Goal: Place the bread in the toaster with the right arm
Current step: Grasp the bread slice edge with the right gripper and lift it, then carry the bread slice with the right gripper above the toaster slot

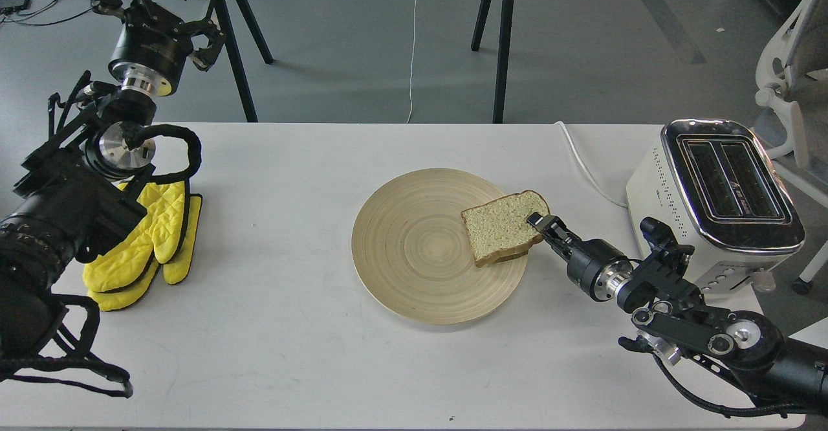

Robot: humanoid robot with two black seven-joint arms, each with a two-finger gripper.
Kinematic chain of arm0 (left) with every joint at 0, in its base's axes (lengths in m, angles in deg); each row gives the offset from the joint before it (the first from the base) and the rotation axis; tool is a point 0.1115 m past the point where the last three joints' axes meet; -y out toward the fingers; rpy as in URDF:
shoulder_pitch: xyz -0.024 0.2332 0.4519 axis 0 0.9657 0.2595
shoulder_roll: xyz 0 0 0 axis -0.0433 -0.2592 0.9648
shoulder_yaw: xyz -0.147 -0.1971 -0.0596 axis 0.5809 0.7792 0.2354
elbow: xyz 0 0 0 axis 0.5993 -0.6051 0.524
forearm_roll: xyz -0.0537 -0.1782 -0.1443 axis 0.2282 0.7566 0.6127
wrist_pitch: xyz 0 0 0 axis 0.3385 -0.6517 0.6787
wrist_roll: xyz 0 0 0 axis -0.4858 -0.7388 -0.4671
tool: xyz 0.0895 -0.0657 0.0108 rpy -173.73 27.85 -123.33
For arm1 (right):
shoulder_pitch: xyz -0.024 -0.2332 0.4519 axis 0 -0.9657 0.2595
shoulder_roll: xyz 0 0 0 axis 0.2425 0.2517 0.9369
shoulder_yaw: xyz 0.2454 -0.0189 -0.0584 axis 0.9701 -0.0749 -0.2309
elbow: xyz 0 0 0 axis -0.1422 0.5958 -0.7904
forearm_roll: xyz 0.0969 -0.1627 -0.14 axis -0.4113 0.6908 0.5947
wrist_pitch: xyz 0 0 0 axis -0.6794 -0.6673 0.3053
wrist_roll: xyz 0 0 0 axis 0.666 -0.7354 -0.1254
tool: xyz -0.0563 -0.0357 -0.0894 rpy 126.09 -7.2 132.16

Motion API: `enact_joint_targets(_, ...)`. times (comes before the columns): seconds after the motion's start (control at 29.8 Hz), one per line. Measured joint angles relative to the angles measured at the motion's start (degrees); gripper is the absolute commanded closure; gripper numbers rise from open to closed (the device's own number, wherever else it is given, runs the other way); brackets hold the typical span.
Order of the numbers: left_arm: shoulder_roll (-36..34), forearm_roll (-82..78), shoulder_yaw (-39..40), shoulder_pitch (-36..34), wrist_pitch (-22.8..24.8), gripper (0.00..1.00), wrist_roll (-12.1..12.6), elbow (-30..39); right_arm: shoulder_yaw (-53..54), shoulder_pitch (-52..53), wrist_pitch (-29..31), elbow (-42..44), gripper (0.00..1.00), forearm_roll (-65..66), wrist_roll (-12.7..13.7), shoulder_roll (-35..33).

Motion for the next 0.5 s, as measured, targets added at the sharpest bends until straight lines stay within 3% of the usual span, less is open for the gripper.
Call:
enact_joint_targets(0.17, 0.11, 0.00, 0.00, -0.02, 0.01, 0.00, 0.00, 0.00, 0.05, 1.54, -0.13, -7.65, 0.93, 0.22, -0.03, -6.88)
enact_joint_targets(0.5, 0.14, 0.01, -0.09, 0.03, 0.00, 0.00, 0.00, 0.00, 0.04, 11.59, 0.00, -19.72, 0.93, 8.73, 0.67, -32.29)
